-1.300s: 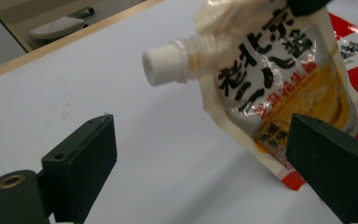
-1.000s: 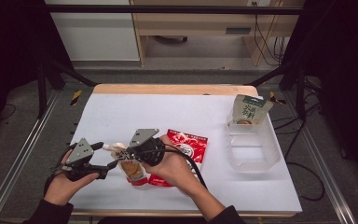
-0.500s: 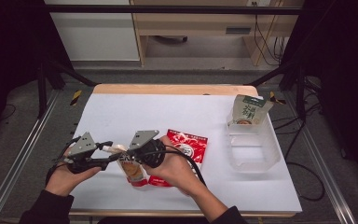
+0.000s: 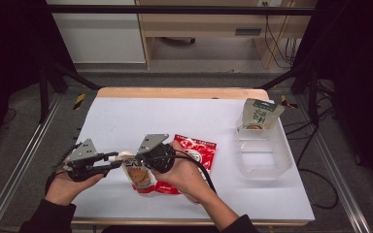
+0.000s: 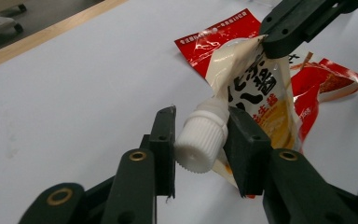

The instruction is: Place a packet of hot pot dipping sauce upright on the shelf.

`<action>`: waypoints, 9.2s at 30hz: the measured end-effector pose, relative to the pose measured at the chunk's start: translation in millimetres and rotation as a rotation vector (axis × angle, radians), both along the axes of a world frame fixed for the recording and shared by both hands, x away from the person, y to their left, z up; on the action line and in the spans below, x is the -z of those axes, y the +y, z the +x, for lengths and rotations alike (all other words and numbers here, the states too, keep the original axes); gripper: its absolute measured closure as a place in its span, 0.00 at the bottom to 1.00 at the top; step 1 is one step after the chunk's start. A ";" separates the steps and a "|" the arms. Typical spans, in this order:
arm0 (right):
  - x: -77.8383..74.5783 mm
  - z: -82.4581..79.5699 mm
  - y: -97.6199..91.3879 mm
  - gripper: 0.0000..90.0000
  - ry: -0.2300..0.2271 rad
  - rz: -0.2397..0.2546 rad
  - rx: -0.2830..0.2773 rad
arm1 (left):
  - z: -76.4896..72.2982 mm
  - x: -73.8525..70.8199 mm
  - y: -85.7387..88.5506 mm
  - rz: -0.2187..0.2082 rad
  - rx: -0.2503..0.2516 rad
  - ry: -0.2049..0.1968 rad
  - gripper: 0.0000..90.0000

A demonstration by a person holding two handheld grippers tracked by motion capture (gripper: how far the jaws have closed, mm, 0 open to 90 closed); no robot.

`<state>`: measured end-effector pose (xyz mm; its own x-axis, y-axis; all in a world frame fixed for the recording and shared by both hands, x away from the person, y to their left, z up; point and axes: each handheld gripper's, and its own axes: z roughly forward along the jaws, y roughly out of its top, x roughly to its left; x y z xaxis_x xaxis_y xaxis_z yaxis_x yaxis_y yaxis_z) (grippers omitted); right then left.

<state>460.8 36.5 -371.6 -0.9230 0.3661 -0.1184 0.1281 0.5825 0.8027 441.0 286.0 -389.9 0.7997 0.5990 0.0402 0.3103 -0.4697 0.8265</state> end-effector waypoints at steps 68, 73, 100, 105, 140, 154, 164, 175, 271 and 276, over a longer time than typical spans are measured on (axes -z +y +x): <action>-55.3 5.7 -110.7 0.20 -0.034 -0.161 0.055 | 25.5 -108.0 -114.9 0.195 0.286 -0.056 0.82; -62.4 8.1 -116.9 0.28 -0.040 -0.222 0.041 | 23.4 -106.5 -122.6 0.203 0.319 -0.062 0.82; -79.0 3.6 -92.8 0.65 -0.038 -0.435 -0.145 | 15.9 -100.3 -149.2 0.227 0.456 -0.061 0.82; -75.2 1.4 -92.7 0.81 -0.042 -0.459 -0.173 | 15.9 -99.9 -149.2 0.213 0.455 -0.059 0.82; -97.6 7.0 -123.3 0.97 -0.053 -0.475 -0.081 | 9.2 -79.0 -147.6 0.143 0.261 -0.112 0.04; -127.7 10.6 -170.7 0.97 -0.115 -0.455 0.002 | 2.0 -50.6 -113.9 0.129 0.142 -0.074 0.04; -145.3 12.3 -198.0 0.97 -0.173 -0.448 0.037 | -16.1 -3.3 -67.8 0.095 0.057 -0.031 0.04; -141.4 25.5 -228.3 0.97 -0.165 -0.467 0.059 | -19.1 36.3 -31.4 0.069 -0.043 -0.033 0.06; -30.4 89.8 -340.3 0.96 -0.029 -0.362 0.258 | -13.5 60.6 2.8 0.004 -0.237 0.002 0.06; -29.7 90.2 -340.7 0.96 -0.024 -0.363 0.253 | -13.5 60.5 2.6 0.005 -0.235 0.002 0.06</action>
<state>550.9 -304.2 -341.8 -0.8047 0.5111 -0.3019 0.2868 0.7800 0.5561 427.5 288.6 -450.4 0.6384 0.7685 0.0424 0.4131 -0.3886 0.8236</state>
